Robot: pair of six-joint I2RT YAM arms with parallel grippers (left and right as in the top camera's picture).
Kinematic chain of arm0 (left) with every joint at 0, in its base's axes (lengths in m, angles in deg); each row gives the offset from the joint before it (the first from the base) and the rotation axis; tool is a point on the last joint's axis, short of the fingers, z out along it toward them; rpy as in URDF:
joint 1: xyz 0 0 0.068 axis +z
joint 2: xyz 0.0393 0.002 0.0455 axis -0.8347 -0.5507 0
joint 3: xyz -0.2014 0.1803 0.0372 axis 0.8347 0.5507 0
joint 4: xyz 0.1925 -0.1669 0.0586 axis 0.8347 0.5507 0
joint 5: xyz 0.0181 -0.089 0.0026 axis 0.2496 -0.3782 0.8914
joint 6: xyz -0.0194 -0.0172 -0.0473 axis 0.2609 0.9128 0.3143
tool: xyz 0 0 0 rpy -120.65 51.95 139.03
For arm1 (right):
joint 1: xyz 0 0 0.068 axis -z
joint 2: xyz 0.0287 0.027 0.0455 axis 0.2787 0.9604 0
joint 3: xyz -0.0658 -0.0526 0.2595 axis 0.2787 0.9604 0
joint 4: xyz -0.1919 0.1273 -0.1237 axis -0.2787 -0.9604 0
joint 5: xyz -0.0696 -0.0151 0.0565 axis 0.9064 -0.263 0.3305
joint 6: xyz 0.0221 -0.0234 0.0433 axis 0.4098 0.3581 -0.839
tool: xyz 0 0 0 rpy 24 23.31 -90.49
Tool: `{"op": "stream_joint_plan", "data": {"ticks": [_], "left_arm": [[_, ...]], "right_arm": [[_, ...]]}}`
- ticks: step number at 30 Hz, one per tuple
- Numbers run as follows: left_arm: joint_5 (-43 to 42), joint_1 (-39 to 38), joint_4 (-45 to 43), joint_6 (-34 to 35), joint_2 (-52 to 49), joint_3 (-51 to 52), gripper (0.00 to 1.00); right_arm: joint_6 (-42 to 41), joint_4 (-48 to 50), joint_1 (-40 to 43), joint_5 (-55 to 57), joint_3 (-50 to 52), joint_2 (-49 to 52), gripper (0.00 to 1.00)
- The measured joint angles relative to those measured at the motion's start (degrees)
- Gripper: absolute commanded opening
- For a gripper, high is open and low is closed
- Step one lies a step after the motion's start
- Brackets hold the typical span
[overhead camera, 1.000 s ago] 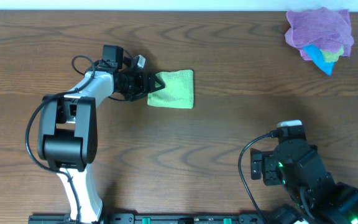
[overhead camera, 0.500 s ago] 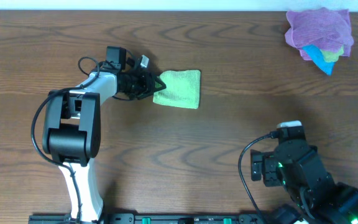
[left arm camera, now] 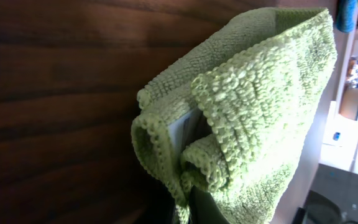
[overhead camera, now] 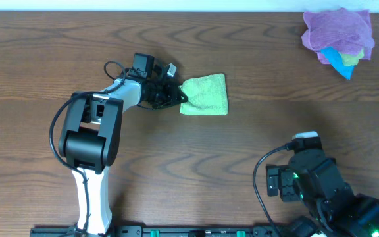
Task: Fold the cloth
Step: 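Grasp the folded green cloth's left edge with the left gripper, then drag the folded cloth with the left gripper to the upper left corner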
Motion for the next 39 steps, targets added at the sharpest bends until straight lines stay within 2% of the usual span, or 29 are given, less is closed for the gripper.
{"op": "stream_joint_plan", "data": {"ticks": [12,19,25,29,34,39], "left_arm": [[-1.6,0.9,1.8,0.2,-0.8,-1.2,0.06],[0.3,3.0,4.0,-0.1,0.4,-1.2,0.06],[5.9,7.2,7.7,-1.9,3.7,-1.0,0.06],[9.4,10.0,13.3,-4.9,7.5,-1.6,0.06],[15.1,12.2,21.5,-9.9,8.7,-8.2,0.06],[20.2,13.2,23.8,-14.2,8.7,-13.4,0.06]], "right_arm": [[-1.7,1.4,0.0,0.0,0.0,0.3,0.99],[-2.4,3.9,0.0,0.0,0.0,4.8,0.99],[-2.7,7.5,0.0,-0.1,0.1,9.4,0.99],[-2.7,9.9,0.0,-0.7,0.1,10.8,0.99],[-2.6,11.0,0.0,-1.0,0.1,12.2,0.99],[-2.6,11.6,0.0,-1.1,0.1,13.2,0.99]]}}
